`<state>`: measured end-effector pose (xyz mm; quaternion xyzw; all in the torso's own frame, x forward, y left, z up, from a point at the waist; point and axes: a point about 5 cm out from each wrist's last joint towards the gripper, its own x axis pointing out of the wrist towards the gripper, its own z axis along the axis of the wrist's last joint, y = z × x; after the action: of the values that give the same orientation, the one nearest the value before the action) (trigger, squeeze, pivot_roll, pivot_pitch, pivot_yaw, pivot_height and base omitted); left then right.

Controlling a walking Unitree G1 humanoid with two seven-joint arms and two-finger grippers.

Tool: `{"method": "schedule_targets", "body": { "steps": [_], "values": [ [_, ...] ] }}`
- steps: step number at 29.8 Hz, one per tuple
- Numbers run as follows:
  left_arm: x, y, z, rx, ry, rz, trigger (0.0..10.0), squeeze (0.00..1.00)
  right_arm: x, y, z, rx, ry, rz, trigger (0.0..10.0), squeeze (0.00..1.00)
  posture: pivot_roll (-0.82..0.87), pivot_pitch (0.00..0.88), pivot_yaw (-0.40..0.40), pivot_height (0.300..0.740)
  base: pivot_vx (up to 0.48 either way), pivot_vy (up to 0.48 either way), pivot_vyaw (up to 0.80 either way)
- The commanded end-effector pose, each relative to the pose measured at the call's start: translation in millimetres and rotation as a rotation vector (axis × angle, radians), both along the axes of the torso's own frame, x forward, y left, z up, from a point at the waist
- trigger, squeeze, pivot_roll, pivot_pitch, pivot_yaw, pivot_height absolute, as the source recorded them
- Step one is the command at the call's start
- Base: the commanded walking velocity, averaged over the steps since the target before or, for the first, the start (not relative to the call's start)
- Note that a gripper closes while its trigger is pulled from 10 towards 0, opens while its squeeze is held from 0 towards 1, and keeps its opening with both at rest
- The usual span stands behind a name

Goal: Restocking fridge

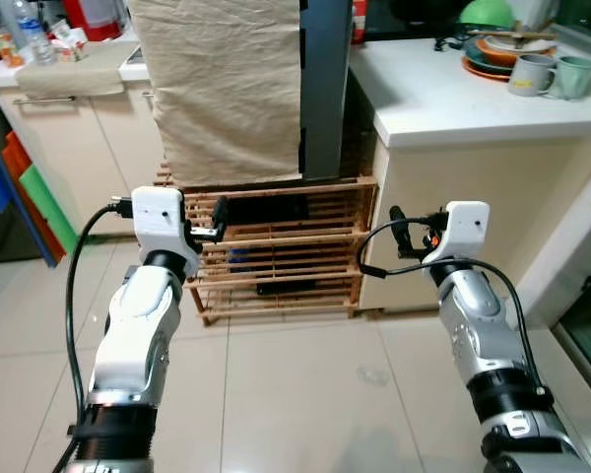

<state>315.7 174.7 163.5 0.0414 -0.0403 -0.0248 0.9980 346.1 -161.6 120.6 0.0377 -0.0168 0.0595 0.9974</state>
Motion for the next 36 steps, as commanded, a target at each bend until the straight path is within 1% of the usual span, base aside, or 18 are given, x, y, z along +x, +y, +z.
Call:
{"method": "schedule_targets", "body": {
  "steps": [1, 2, 4, 9, 12, 15, 26, 29, 36],
  "values": [
    [3.1, -4.3, 3, 0.028, -0.005, 0.004, 10.0, 0.00, 1.3, 0.5, 4, -0.019, -0.019, 0.014, 10.0, 0.00, -0.13, 0.000, 0.057, 0.740, 0.000, 0.000, 0.00],
    [3.0, -7.7, 6, 0.041, -0.025, -0.009, 10.0, 0.00, 1.7, 2.6, 5, -0.024, -0.021, 0.023, 10.0, 0.00, -0.13, 0.000, 0.057, 0.740, 0.000, 0.000, 0.00],
    [3.0, -9.6, 7, 0.043, -0.035, -0.016, 10.0, 0.00, 2.3, 4.4, 5, -0.026, -0.021, 0.031, 10.0, 0.00, -0.13, 0.000, 0.058, 0.740, 0.212, 0.000, 0.00],
    [5.3, -7.9, 4, 0.006, -0.010, 0.006, 10.0, 0.00, 4.7, 15.6, 8, -0.033, -0.030, 0.073, 10.0, 0.00, -0.13, 0.000, 0.053, 0.740, 0.442, 0.000, 0.00],
    [5.1, -6.6, 3, -0.007, 0.000, 0.017, 10.0, 0.00, 5.2, 18.9, 8, -0.032, -0.030, 0.082, 10.0, 0.00, -0.12, 0.000, 0.046, 0.740, 0.442, 0.000, 0.00],
    [3.2, -5.3, -2, -0.022, 0.025, 0.036, 10.0, 0.00, 4.9, 19.4, 5, -0.018, -0.012, 0.080, 10.0, 0.00, -0.11, 0.000, 0.038, 0.740, 0.442, 0.000, 0.00],
    [-0.1, -3.1, -5, -0.022, 0.038, 0.055, 10.0, 0.00, 3.1, 17.9, 2, -0.024, -0.003, 0.077, 10.0, 0.00, -0.10, 0.000, 0.029, 0.740, 0.446, 0.000, 0.00],
    [-1.1, -0.3, -9, -0.025, 0.050, 0.070, 10.0, 0.00, 3.2, 13.2, 2, -0.018, -0.006, 0.047, 10.0, 0.00, -0.11, 0.000, 0.028, 0.740, 0.442, 0.000, 0.00],
    [-1.0, -1.2, -12, -0.037, 0.058, 0.071, 10.0, 0.00, 2.6, 10.0, -1, -0.021, 0.003, 0.040, 10.0, 0.00, -0.11, 0.000, 0.028, 0.740, 0.444, 0.000, 0.00]
  ]
}}
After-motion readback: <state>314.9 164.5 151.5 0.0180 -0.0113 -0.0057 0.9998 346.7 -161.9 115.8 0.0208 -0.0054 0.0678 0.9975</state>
